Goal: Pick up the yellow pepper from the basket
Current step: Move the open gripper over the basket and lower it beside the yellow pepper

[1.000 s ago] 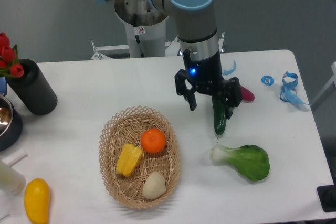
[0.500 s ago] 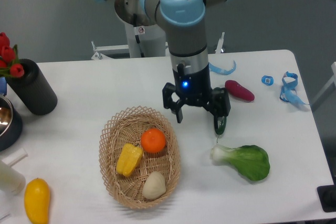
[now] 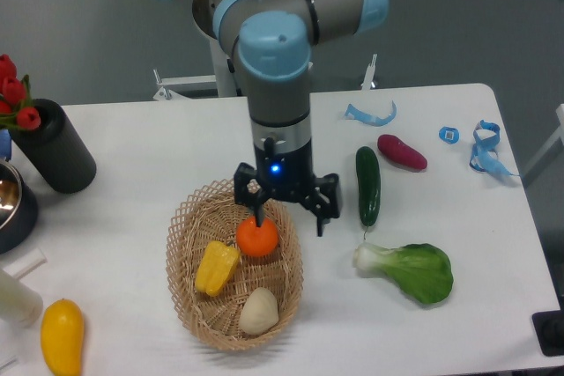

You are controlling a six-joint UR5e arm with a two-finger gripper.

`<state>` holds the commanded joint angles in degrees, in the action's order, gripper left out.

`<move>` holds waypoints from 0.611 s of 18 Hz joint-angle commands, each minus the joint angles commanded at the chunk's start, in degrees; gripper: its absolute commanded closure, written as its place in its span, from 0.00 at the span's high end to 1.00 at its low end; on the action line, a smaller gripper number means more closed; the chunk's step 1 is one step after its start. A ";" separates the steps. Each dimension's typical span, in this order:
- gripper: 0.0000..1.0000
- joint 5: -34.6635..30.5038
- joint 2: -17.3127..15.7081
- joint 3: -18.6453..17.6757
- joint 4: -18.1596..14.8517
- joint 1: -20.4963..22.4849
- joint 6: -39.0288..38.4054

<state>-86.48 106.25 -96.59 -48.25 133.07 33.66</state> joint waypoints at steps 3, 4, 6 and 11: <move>1.00 0.00 1.32 -0.26 -0.18 -1.58 0.79; 1.00 -0.09 1.67 -0.70 -0.18 -2.37 1.23; 1.00 -0.18 2.38 -1.32 -0.18 -3.78 1.50; 1.00 -0.09 5.01 -1.23 0.17 -5.54 1.50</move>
<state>-86.57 111.27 -97.82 -48.08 127.53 35.16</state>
